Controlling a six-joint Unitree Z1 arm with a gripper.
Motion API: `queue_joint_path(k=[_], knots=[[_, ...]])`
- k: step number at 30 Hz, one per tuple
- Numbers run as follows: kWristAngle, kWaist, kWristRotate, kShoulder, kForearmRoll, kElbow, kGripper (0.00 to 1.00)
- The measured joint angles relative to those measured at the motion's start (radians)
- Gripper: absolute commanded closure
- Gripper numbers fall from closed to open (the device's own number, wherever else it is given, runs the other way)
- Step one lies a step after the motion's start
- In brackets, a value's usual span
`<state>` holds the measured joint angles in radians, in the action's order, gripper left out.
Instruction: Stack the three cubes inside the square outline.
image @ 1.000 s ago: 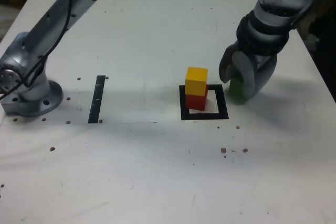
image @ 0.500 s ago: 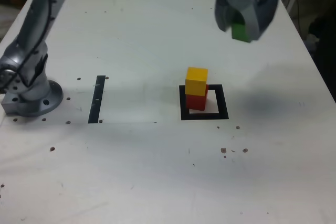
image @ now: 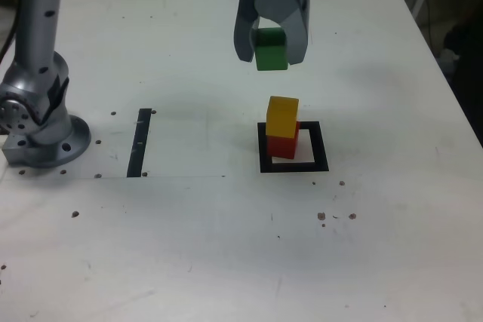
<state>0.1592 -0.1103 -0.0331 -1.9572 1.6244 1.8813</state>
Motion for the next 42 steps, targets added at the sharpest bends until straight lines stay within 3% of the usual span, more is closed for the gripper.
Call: queue_joint_path(k=[10, 32, 42], knots=[[0.005, -0.025, -0.04, -0.027, -0.004, 0.013, 0.92], [-0.043, -0.077, -0.005, -0.092, -0.031, -0.014, 0.91], [-0.032, -0.074, 0.003, -0.102, -0.038, -0.025, 0.88]])
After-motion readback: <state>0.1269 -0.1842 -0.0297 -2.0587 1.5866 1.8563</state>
